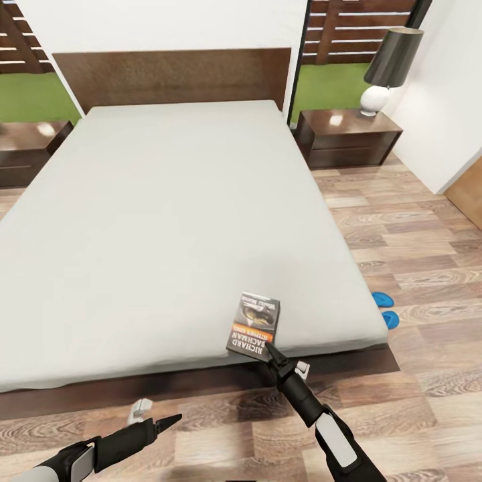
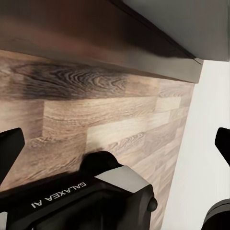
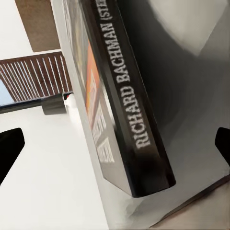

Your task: In the bedroom, move the book from the bed onto either nightstand, and place the two sandals side by side next to the bed.

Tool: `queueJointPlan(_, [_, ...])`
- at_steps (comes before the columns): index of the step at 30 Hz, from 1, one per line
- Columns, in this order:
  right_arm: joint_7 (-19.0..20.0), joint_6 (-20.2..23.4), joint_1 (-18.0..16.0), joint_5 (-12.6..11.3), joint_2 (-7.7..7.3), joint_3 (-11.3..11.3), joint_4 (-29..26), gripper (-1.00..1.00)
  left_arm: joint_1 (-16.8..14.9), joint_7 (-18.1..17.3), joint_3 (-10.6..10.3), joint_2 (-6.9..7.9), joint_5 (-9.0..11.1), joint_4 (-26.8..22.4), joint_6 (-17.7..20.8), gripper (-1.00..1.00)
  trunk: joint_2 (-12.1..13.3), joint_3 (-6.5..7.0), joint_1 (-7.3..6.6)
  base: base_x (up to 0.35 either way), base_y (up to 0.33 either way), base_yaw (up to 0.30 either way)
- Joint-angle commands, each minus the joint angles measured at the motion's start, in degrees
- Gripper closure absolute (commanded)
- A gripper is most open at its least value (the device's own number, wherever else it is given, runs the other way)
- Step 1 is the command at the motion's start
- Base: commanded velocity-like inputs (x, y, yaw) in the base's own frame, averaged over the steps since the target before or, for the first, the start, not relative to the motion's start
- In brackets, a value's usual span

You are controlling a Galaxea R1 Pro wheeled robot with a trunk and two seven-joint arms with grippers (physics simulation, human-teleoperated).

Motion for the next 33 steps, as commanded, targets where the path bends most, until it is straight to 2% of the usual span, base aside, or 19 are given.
queueJointPlan(1, [0.12,0.59,-0.02,-0.36,0.05,-0.18,0.02,-1.0,-0.01,-0.19,-0.46,0.02,0.61,-0.03,0.6,-1.0,-0.01,-0.03,0.01,0.086,0.0,0.0])
queueJointPlan(32, [0.12,0.62,-0.02,-0.36,0.05,-0.18,0.02,-1.0,-0.01,-0.22,-0.45,0.02,0.7,-0.02,0.66,-1.0,-0.01,-0.03,0.01,0.006,0.017,0.0])
queueJointPlan(33, [0.15,0.63,-0.02,-0.36,0.05,-0.19,0.02,1.0,-0.01,-0.22,-0.45,0.02,0.7,-0.02,0.66,-1.0,-0.01,-0.03,0.01,0.0,0.0,0.0])
